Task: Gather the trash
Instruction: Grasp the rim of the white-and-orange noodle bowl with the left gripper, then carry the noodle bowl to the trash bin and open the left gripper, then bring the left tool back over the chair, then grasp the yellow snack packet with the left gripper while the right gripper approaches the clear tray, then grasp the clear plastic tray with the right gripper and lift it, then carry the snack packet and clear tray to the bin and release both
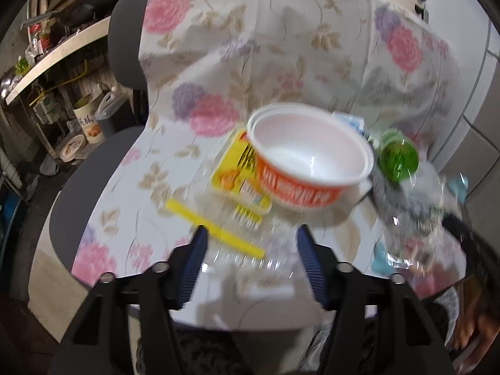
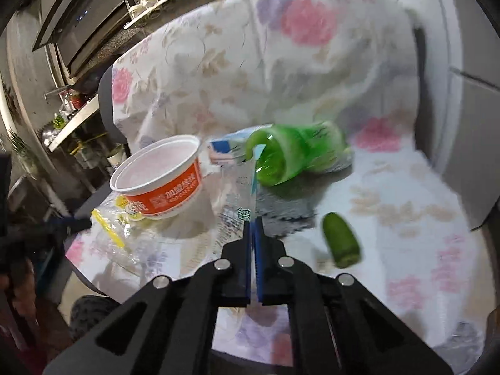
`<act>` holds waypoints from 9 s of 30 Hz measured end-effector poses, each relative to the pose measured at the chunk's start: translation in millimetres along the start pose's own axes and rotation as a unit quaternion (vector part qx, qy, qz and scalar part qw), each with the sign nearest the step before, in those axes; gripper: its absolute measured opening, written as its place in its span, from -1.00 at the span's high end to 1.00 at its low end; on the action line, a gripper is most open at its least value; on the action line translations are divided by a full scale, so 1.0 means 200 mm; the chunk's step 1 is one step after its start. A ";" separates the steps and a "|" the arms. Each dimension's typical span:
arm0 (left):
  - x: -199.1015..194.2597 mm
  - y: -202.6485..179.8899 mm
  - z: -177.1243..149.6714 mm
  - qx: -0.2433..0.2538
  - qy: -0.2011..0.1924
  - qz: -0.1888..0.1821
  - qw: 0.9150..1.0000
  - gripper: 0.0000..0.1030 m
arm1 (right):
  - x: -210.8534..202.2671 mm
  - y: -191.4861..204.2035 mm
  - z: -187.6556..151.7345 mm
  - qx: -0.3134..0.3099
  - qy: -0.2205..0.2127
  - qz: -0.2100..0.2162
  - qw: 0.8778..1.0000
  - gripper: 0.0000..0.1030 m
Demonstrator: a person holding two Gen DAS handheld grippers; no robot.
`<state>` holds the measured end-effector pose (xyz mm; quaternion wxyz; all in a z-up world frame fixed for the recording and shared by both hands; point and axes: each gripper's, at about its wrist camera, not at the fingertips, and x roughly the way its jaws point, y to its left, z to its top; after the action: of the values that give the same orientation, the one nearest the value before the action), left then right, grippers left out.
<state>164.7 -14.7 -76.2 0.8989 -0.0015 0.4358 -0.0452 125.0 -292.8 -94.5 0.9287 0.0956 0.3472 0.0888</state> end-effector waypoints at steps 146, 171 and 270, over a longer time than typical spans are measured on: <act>-0.18 0.02 -0.42 0.035 -0.030 0.012 0.999 -0.46 | -0.37 0.08 -0.24 -0.001 0.018 -0.054 0.998 -0.11; 0.26 0.01 -0.08 0.065 -0.007 0.026 0.998 -0.50 | -0.15 -0.01 -0.12 0.009 0.027 -0.054 0.998 -0.19; -0.28 -0.48 -0.29 0.122 -0.116 -0.131 0.977 0.95 | -0.50 -0.09 -0.12 0.039 -0.054 -0.096 0.993 0.87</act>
<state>76.6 -102.7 -64.3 0.9229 0.0463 0.3160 -0.2152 35.3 -330.3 -53.6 0.9458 0.1027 0.3075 -0.0199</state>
